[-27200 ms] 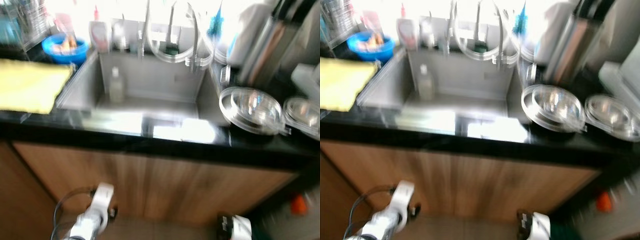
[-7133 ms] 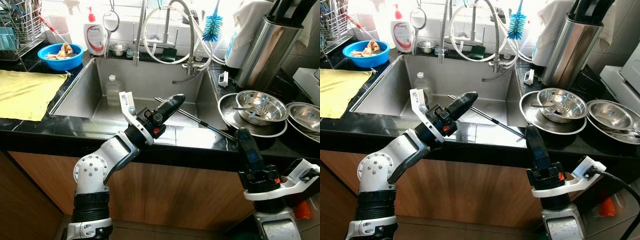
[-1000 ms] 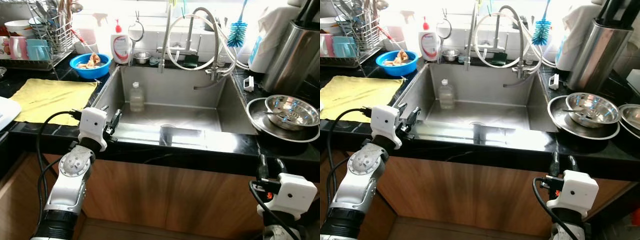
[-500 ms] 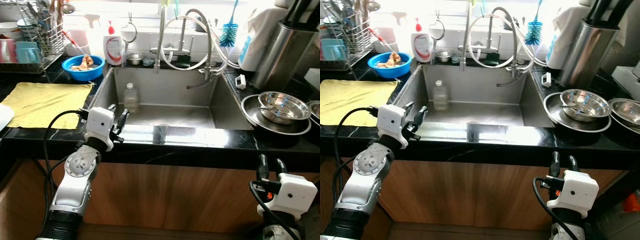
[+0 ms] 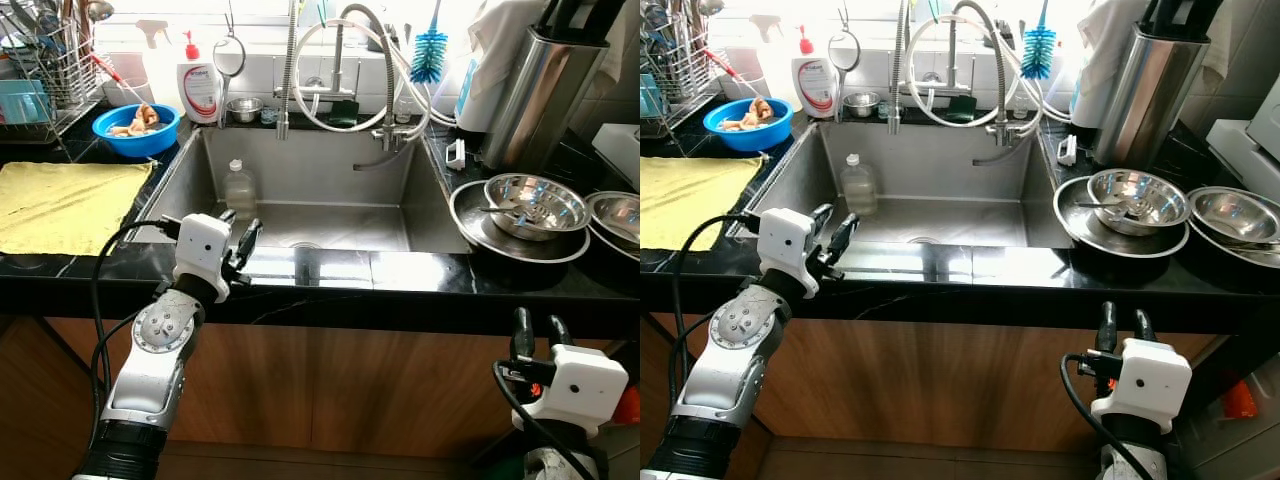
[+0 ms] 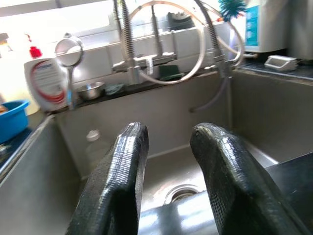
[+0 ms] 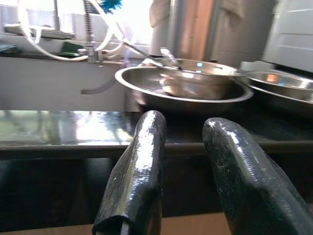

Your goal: Kitchen organization

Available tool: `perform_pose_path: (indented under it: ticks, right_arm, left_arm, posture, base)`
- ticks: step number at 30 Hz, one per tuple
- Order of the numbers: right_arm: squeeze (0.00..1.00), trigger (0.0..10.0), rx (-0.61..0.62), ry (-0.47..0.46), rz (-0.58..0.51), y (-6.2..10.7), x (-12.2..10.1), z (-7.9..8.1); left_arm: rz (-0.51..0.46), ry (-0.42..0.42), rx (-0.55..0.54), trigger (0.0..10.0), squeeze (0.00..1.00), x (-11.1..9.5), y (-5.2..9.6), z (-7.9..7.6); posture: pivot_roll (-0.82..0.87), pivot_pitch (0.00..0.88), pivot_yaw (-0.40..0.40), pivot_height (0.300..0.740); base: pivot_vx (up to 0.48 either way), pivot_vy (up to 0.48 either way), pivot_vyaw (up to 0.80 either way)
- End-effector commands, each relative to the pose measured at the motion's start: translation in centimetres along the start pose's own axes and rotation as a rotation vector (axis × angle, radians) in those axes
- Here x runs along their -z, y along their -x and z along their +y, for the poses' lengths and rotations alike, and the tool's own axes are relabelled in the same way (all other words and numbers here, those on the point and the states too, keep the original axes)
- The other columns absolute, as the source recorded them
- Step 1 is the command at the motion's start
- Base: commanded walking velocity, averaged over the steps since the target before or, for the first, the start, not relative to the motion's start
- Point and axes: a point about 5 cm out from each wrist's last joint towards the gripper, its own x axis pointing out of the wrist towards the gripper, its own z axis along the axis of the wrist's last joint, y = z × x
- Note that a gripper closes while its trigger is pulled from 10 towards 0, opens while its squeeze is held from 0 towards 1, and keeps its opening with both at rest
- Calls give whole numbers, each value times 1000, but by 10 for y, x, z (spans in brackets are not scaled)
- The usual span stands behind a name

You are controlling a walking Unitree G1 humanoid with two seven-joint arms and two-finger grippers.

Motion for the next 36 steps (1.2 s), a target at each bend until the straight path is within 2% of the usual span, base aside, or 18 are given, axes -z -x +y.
perform_pose_path:
  ticks: [1,21,36]
  right_arm:
    - [0,10000,6,-15,5,-1,2,1]
    - [0,10000,6,-13,8,-1,2,-1]
    - [0,10000,-13,-22,11,-1,2,3]
  left_arm:
    - [-27,-7,6,10000,0,-8,-2,1]
    - [-31,-4,14,10000,0,-7,-3,-1]
    - [-34,10,10,10000,0,-7,-3,-2]
  posture:
    - [16,0,8,740]
    - [11,0,4,740]
    - [9,0,0,740]
  base:
    - [0,0,0]
    - [268,0,0]
    - [0,0,0]
